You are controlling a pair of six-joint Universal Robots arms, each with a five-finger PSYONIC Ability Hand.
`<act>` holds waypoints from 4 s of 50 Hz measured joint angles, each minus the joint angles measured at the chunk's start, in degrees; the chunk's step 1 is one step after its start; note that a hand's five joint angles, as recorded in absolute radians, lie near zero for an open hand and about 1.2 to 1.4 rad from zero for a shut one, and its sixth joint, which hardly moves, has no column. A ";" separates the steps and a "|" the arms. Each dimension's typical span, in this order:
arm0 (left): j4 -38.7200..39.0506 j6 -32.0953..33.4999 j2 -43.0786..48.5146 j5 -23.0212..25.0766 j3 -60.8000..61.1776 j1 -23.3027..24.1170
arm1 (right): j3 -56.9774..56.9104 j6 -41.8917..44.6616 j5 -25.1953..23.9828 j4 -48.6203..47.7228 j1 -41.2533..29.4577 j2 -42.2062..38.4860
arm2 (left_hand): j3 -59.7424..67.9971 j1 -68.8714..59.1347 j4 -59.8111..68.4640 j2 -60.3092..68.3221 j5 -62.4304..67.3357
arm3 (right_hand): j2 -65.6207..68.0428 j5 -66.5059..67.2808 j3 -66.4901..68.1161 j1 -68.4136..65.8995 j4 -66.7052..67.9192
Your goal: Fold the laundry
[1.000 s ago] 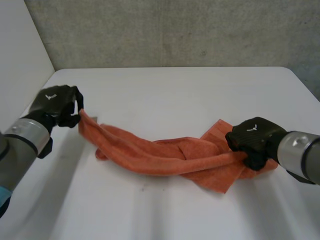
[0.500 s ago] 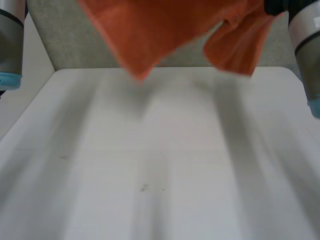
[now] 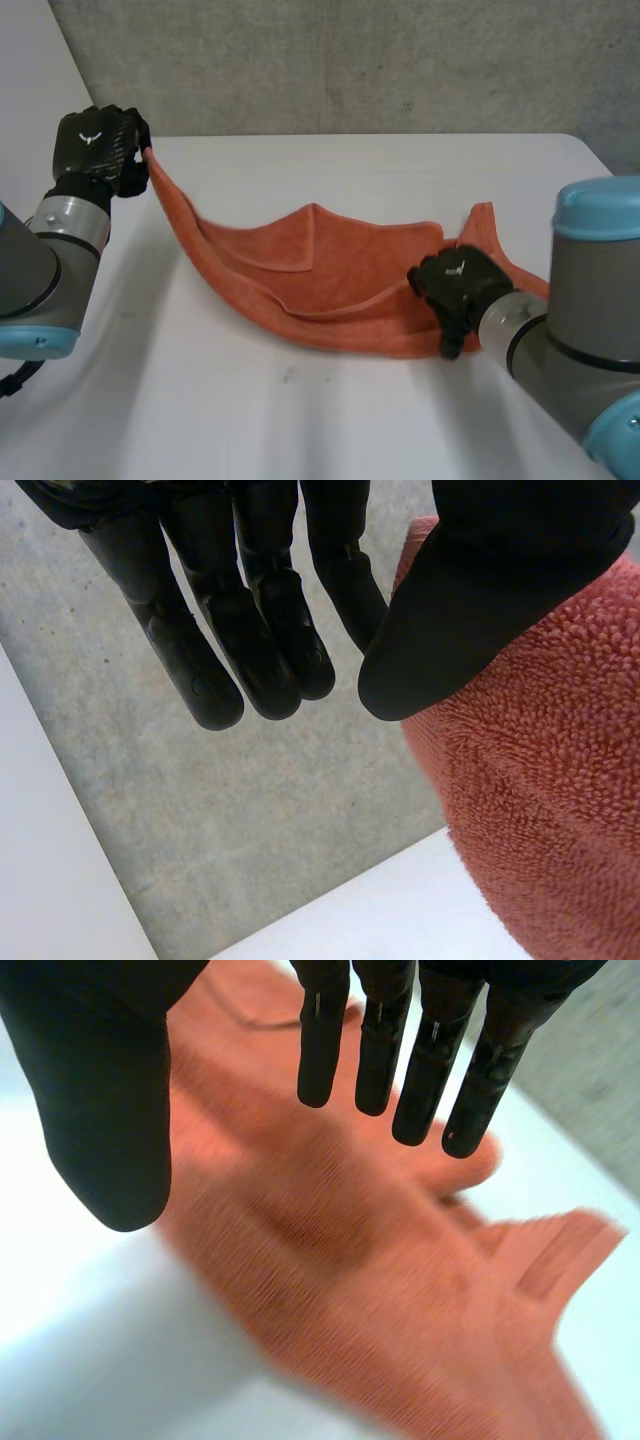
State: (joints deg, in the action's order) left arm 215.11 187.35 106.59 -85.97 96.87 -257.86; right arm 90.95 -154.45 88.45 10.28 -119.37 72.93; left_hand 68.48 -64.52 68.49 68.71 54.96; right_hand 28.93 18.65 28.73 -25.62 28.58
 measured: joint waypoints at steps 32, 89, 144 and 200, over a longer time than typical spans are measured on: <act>-1.32 -0.89 -11.51 5.73 9.06 -3.04 | -23.74 10.94 -15.45 8.31 9.67 -16.96 | 0.00 0.00 0.00 0.00 0.00 | 0.16 0.89 0.87 -0.18 0.92; -33.93 13.00 -1.50 7.76 0.78 -5.52 | -8.92 19.41 -4.00 14.53 13.02 -4.49 | 0.00 0.00 0.00 0.01 0.94 | 38.32 37.74 39.03 -30.40 39.71; -0.14 3.07 -1.73 3.37 10.47 -7.85 | 8.34 -0.32 -2.96 -14.26 9.22 4.92 | 0.02 0.00 0.01 0.01 0.94 | 9.10 9.31 8.82 -6.72 8.94; -2.42 0.02 -4.85 4.45 10.36 -7.95 | 12.98 8.65 -31.57 -18.35 39.51 -4.86 | 0.02 0.00 0.01 0.02 0.94 | -1.88 -1.00 -0.53 1.34 -0.07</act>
State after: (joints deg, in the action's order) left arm 212.70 187.37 101.74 -81.52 107.23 -265.81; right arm 103.94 -145.80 56.88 -8.06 -79.86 68.07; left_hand 68.50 -64.52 68.50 68.73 55.90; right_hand 27.05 17.65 28.21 -24.28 28.51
